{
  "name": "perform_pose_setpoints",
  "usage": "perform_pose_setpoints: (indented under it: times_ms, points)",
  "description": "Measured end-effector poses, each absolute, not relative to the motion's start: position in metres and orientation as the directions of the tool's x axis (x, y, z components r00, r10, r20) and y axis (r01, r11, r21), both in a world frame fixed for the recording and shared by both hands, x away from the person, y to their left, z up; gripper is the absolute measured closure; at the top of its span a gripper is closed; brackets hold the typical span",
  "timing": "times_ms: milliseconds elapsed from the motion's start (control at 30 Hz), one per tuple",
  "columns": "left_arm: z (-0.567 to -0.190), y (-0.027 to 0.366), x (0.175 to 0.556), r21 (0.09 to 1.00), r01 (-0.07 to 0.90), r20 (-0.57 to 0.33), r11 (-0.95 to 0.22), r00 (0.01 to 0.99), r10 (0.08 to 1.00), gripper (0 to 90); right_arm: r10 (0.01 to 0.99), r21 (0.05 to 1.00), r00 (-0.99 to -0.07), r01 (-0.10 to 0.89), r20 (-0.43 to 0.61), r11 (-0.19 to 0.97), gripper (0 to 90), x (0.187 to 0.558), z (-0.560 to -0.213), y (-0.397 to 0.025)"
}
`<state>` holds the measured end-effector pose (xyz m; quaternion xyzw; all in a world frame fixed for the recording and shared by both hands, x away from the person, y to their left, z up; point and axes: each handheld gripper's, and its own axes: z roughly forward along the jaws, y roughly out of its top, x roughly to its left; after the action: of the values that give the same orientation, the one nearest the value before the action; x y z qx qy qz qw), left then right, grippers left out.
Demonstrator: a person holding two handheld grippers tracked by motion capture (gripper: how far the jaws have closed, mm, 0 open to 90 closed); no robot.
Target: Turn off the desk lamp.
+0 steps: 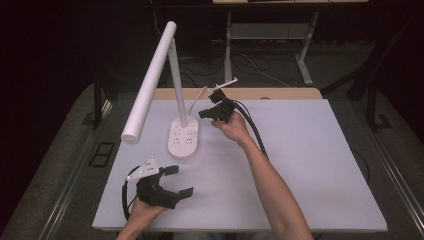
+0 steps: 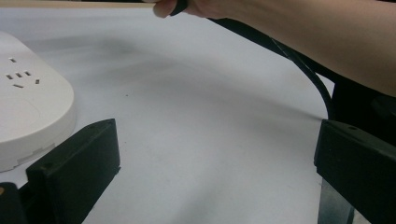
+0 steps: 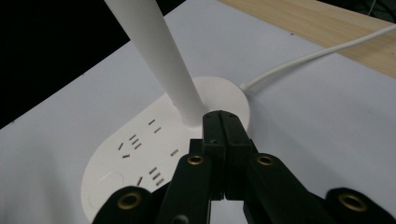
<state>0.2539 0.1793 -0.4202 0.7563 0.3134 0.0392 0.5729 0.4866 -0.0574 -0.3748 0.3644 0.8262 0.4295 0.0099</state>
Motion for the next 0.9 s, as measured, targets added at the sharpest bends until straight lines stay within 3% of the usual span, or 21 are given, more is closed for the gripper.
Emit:
perform_pose_setpoints:
  times_ms: [33,233,267,400,433,467,500,533,567,667,700,900]
  points:
    - [-0.42,0.179,0.254,0.891,0.429,-0.3,-0.147,0.801,0.519,0.0,0.615,0.719,-0.733,0.591,0.29,0.365,77.0,0.484,-0.371,-0.063]
    - [-0.42,0.179,0.253,0.891,0.43,-0.3,-0.148,0.8,0.519,0.0,0.631,0.735,-0.731,0.573,0.26,0.362,66.2,0.473,-0.36,-0.082]
    - [-0.42,0.179,0.253,0.891,0.429,-0.299,-0.148,0.801,0.519,0.0,0.636,0.739,-0.725,0.576,0.264,0.35,59.2,0.468,-0.356,-0.091]
    - [-0.421,0.178,0.254,0.891,0.427,-0.296,-0.153,0.803,0.517,0.0,0.645,0.751,-0.72,0.569,0.257,0.336,46.2,0.461,-0.351,-0.103]
    - [-0.421,0.177,0.254,0.891,0.428,-0.298,-0.15,0.803,0.516,0.0,0.645,0.754,-0.72,0.566,0.257,0.333,41.4,0.459,-0.349,-0.107]
    - [-0.421,0.177,0.254,0.89,0.429,-0.298,-0.151,0.801,0.519,0.0,0.647,0.76,-0.721,0.559,0.249,0.33,31.2,0.453,-0.347,-0.115]
    - [-0.421,0.177,0.254,0.89,0.429,-0.298,-0.153,0.802,0.518,0.0,0.647,0.76,-0.721,0.559,0.249,0.33,31.2,0.453,-0.347,-0.115]
    - [-0.421,0.177,0.254,0.89,0.428,-0.296,-0.155,0.803,0.518,0.0,0.644,0.764,-0.721,0.559,0.255,0.323,23.6,0.45,-0.347,-0.119]
    - [-0.421,0.177,0.254,0.89,0.43,-0.298,-0.154,0.802,0.518,0.0,0.635,0.76,-0.726,0.561,0.262,0.328,9.8,0.444,-0.345,-0.126]
    - [-0.421,0.178,0.255,0.89,0.433,-0.307,-0.141,0.799,0.518,0.0,0.645,0.761,-0.722,0.559,0.25,0.329,8.2,0.436,-0.345,-0.132]
    - [-0.421,0.178,0.255,0.889,0.435,-0.308,-0.141,0.798,0.519,0.0,0.648,0.764,-0.72,0.556,0.247,0.326,0.2,0.431,-0.345,-0.136]
    - [-0.421,0.176,0.254,0.889,0.435,-0.307,-0.146,0.8,0.515,0.0,0.647,0.77,-0.725,0.545,0.235,0.331,0.4,0.409,-0.346,-0.16]
